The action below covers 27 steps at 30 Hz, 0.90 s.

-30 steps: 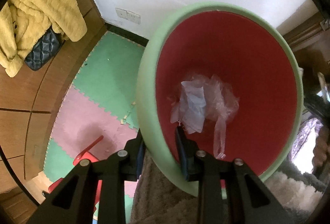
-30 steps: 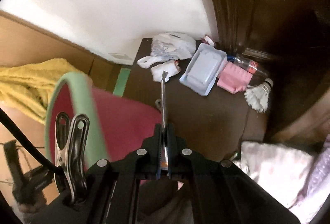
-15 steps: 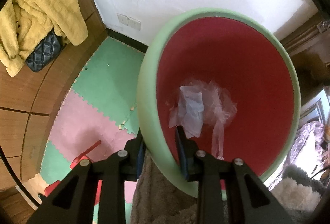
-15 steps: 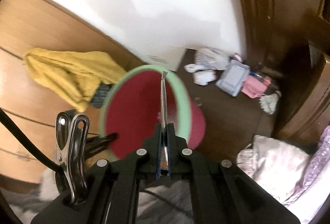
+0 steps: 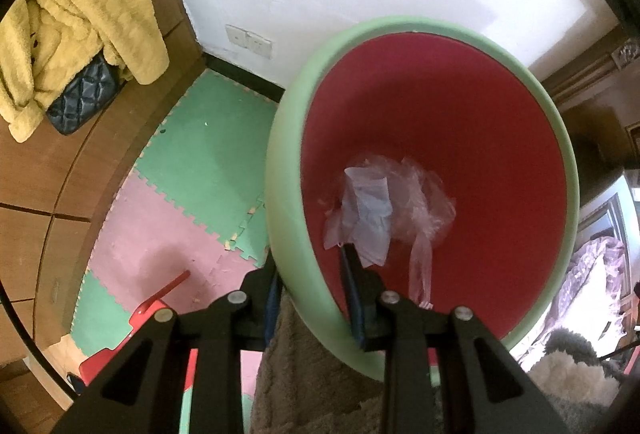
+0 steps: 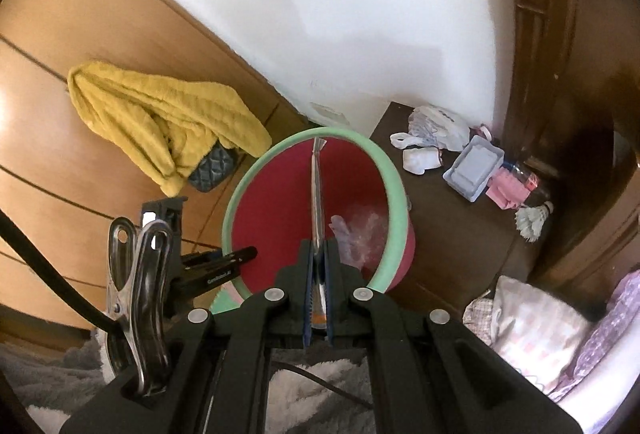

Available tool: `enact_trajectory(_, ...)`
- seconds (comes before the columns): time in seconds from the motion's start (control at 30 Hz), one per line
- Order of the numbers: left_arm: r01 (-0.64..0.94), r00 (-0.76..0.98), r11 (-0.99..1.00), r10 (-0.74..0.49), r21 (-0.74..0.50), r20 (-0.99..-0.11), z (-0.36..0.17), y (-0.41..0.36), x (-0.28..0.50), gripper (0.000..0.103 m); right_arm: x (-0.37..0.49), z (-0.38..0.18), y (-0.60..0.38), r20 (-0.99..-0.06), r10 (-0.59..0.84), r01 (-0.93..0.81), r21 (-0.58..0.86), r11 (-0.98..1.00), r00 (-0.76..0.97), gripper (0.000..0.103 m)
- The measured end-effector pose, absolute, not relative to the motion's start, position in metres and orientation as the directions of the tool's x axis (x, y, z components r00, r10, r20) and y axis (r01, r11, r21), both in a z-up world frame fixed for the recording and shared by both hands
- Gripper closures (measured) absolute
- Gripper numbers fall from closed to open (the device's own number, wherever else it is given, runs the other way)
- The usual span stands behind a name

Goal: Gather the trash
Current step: 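Carry the thin stick over the bucket and open the right tool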

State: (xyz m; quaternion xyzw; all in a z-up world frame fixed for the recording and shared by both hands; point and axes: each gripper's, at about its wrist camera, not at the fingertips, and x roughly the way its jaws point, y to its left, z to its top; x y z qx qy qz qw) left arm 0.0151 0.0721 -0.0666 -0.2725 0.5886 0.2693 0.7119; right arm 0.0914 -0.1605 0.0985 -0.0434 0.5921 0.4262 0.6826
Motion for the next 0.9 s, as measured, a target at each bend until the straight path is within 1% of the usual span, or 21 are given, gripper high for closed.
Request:
enact_trajectory(0.13, -0.697, 0.16, 0.714, 0.057, -0.072, -0.986, -0.067, 0.071, 0.014, 0.073, 0.084, 0.094, -0.143, -0.859, 0.506, -0.672, 0.419, 0.61, -0.076, 0.097)
enact_trajectory(0.3, -0.689, 0.15, 0.722, 0.044, -0.072, -0.988, -0.068, 0.071, 0.015, 0.073, 0.079, 0.084, -0.12, -0.868, 0.485, -0.687, 0.418, 0.594, -0.109, 0.097)
enact_trajectory(0.5, -0.678, 0.167, 0.73, 0.031, -0.092, -0.986, -0.067, 0.071, 0.017, 0.072, 0.066, 0.088, -0.092, -0.889, 0.452, -0.757, 0.341, 0.557, -0.068, 0.097)
enact_trajectory(0.63, -0.67, 0.173, 0.736, 0.027, -0.097, -0.985, -0.067, 0.071, 0.015, 0.072, 0.063, 0.065, -0.071, -0.942, 0.331, -0.776, 0.248, 0.58, -0.054, 0.097)
enact_trajectory(0.8, -0.664, 0.17, 0.741, 0.017, -0.102, -0.985, -0.067, 0.072, 0.014, 0.072, 0.063, 0.032, -0.053, -0.976, 0.215, -0.768, 0.164, 0.619, -0.035, 0.097)
enact_trajectory(0.83, -0.664, 0.171, 0.74, 0.013, -0.106, -0.985, -0.068, 0.072, 0.014, 0.072, 0.063, 0.028, -0.05, -0.979, 0.201, -0.768, 0.146, 0.624, -0.023, 0.093)
enact_trajectory(0.87, -0.663, 0.171, 0.741, 0.01, -0.107, -0.985, -0.068, 0.072, 0.013, 0.072, 0.063, 0.026, -0.047, -0.98, 0.198, -0.768, 0.144, 0.624, -0.023, 0.081)
enact_trajectory(0.9, -0.662, 0.17, 0.741, 0.008, -0.109, -0.985, -0.068, 0.072, 0.013, 0.072, 0.063, 0.025, -0.046, -0.979, 0.203, -0.767, 0.154, 0.623, -0.032, 0.064)
